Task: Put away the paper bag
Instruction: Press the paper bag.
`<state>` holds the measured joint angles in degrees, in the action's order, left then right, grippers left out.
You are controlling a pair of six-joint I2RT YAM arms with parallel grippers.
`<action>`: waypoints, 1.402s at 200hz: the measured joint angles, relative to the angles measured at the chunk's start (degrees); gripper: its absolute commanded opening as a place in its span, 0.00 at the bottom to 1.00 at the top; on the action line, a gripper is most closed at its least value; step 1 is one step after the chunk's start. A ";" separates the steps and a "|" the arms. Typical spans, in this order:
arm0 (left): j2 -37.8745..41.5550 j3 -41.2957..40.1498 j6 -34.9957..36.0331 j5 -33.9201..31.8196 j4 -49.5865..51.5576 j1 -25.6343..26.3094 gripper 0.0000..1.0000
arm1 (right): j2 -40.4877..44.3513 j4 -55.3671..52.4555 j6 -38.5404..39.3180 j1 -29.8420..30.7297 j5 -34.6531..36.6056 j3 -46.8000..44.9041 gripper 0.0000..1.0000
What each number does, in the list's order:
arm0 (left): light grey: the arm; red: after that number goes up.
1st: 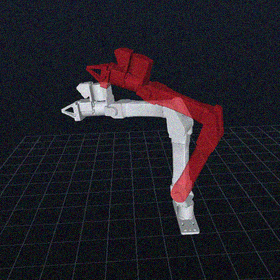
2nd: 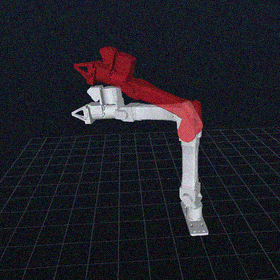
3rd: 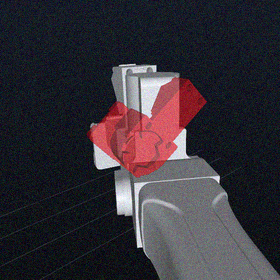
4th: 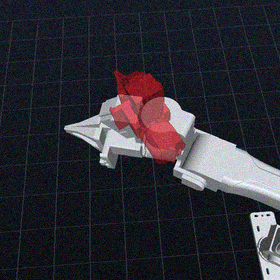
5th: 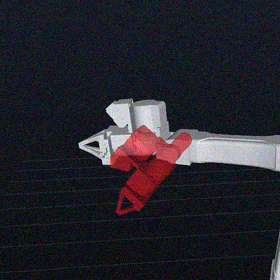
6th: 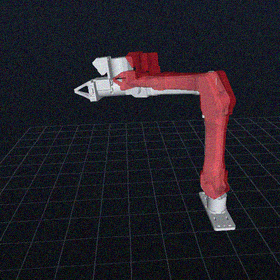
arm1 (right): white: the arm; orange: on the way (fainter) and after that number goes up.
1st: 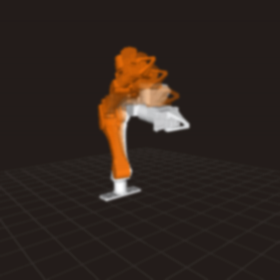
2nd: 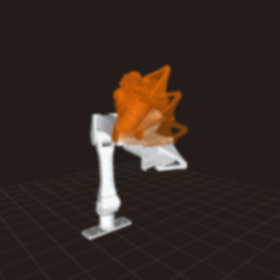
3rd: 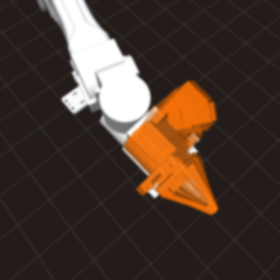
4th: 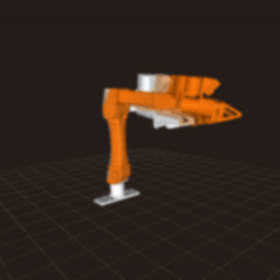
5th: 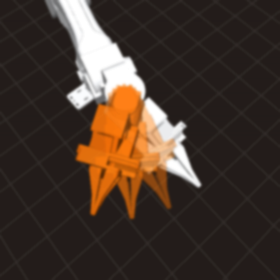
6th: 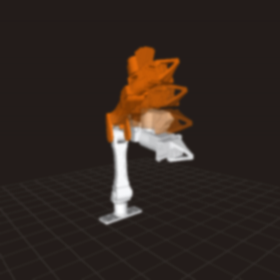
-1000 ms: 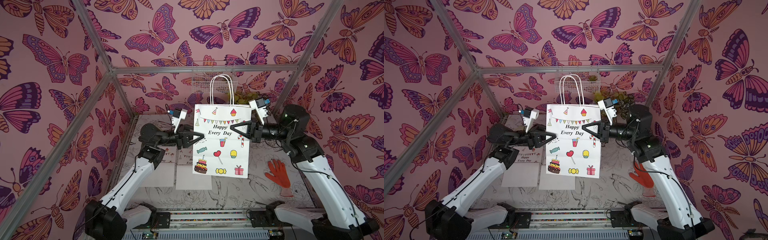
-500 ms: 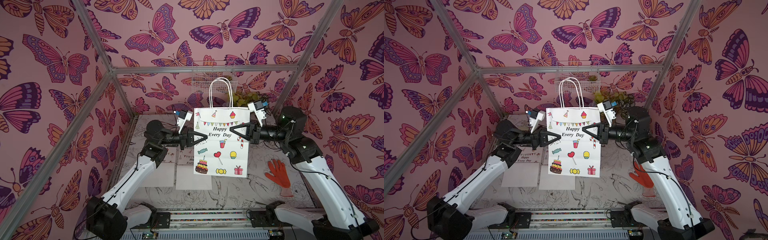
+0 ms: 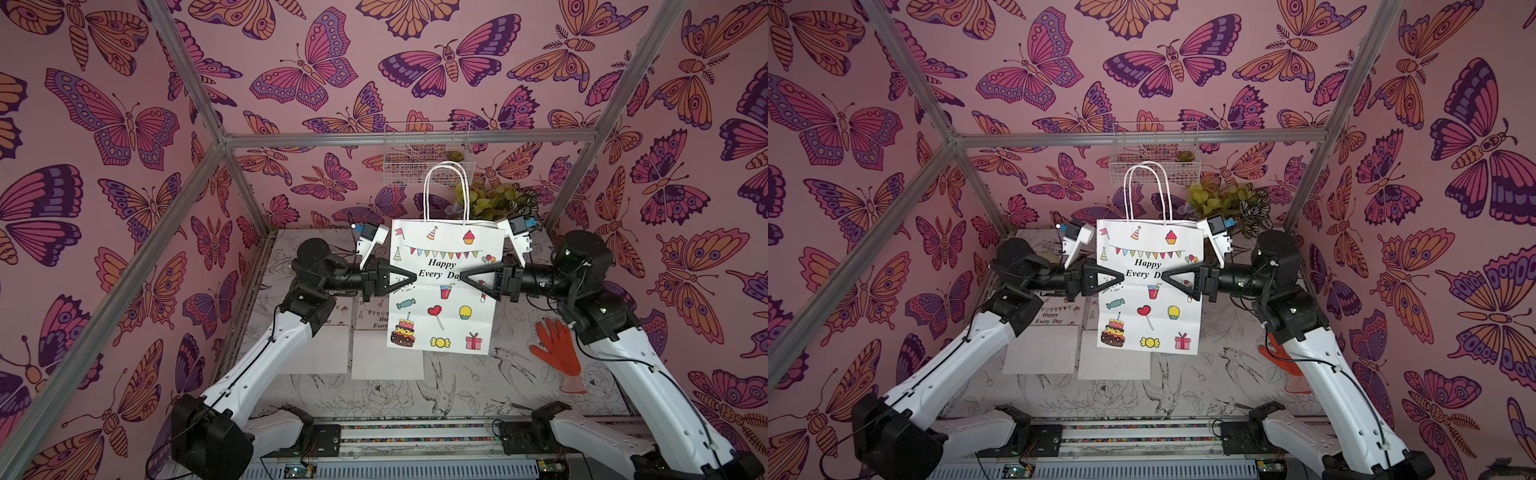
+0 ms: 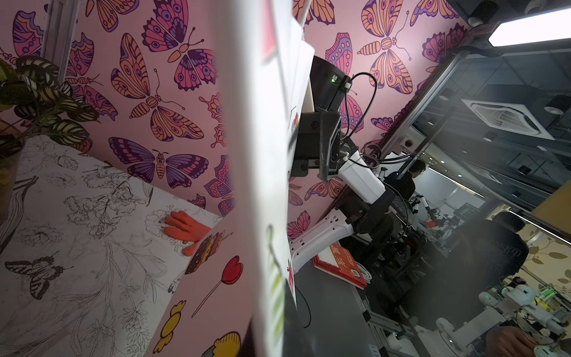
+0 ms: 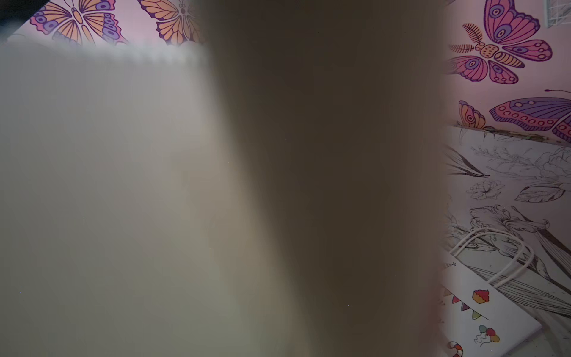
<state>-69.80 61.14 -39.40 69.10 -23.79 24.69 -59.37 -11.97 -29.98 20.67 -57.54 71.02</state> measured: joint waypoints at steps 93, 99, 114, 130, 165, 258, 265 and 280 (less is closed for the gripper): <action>0.70 0.44 -0.02 0.17 0.31 0.15 0.00 | 2.49 -4.83 3.45 0.92 -2.05 -1.03 0.14; 0.70 0.44 -0.02 0.24 0.28 0.15 0.00 | 2.40 -5.03 3.58 0.96 -2.03 -1.03 0.09; 0.70 0.44 0.00 0.37 0.31 0.13 0.00 | 2.19 -5.51 3.63 1.14 -1.75 -1.03 0.00; 0.74 0.44 0.00 0.46 0.35 0.13 0.00 | 2.03 -5.51 3.85 1.20 -1.40 -1.03 0.00; 0.81 0.44 0.37 0.11 0.13 0.11 0.25 | 2.01 -6.23 4.48 1.44 -0.76 -0.98 0.00; 3.96 0.66 1.03 2.12 -0.02 0.11 0.51 | -0.66 -12.96 8.20 1.40 -3.34 5.84 0.00; 3.96 0.66 1.05 2.49 0.00 0.11 0.51 | -0.87 -13.09 8.44 1.09 -3.91 6.62 0.00; 3.96 0.66 1.16 3.17 0.00 0.11 0.52 | -1.46 -13.11 8.63 0.61 -5.38 8.20 0.00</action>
<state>-65.84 61.80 -38.24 72.27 -23.79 24.80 -60.84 -25.08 -21.34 21.28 -62.92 79.22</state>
